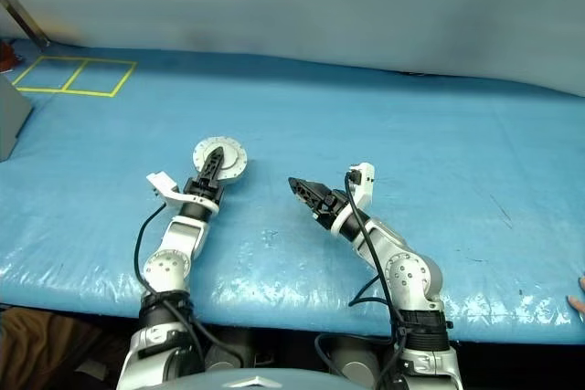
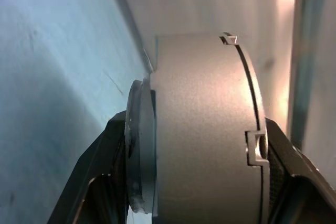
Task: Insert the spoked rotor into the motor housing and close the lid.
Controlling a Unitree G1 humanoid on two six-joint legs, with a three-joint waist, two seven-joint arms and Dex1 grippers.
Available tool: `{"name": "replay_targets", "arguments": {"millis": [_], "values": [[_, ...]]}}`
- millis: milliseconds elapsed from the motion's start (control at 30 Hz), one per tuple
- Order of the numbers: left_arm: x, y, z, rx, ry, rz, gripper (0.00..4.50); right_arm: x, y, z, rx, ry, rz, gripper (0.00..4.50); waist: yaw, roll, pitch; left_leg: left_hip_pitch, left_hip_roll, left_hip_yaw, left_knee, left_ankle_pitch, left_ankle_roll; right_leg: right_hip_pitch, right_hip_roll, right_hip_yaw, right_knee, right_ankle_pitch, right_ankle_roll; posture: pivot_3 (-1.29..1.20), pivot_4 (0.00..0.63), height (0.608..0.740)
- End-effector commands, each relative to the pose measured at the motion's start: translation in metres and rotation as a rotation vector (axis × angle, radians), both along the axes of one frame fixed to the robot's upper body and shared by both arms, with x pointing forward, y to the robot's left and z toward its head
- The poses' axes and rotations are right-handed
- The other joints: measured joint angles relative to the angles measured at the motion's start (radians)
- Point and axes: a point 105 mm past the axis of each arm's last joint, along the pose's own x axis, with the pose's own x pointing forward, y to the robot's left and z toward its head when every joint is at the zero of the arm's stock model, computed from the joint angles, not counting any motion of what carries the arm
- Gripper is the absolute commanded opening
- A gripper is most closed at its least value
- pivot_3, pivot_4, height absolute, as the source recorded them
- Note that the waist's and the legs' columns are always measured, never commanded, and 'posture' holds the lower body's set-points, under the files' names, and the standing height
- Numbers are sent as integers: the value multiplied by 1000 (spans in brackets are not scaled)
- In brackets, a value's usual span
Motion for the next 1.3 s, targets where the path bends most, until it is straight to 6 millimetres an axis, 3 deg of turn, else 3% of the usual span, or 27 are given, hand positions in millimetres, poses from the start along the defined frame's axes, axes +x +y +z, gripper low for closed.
{"name": "replay_targets", "arguments": {"millis": [33,233,433,667,867,1000,1133,1300], "values": [[18,4,9,44,14,31,2569,0,-8,16,26,-75,-33,3483,0,0,0,0,0,1,0,0,0,0,0,0,0,0,0,0,150,740],[37,9,-1,108,126,85,2569,-1,-12,12,12,-67,-57,3483,0,-1,1,-1,0,1,0,1,-1,0,0,0,-1,1,1,0,150,740],[34,31,-13,174,217,204,4485,0,-12,12,12,-63,-64,3531,-5,-2,0,4,1,2,0,0,-1,3,0,1,0,1,1,0,150,740],[14,43,5,286,147,285,4485,2,-10,5,4,-30,-59,3531,-13,-2,0,10,2,1,-1,-2,2,7,0,1,2,-1,-2,0,150,740],[-7,61,8,457,134,342,4485,3,-9,4,-8,-29,-57,3531,-6,-2,0,10,1,1,-1,-1,2,7,-1,1,2,-1,-3,0,150,740],[-21,67,20,590,39,337,4485,2,-12,7,-72,-117,-74,3531,-4,-2,0,9,1,1,-1,-2,1,6,-1,1,2,-3,-6,0,150,740],[-39,38,46,738,-241,110,4485,-8,-17,11,-242,-383,-62,3531,-1,-2,0,8,1,2,-2,-1,0,5,-1,1,2,-4,-7,0,150,740],[-72,-4,54,864,-503,-241,4485,-20,-19,-1,-383,-497,55,3531,-2,-2,0,8,0,5,-2,-1,-4,3,-4,1,2,-4,-7,0,150,740]]}}
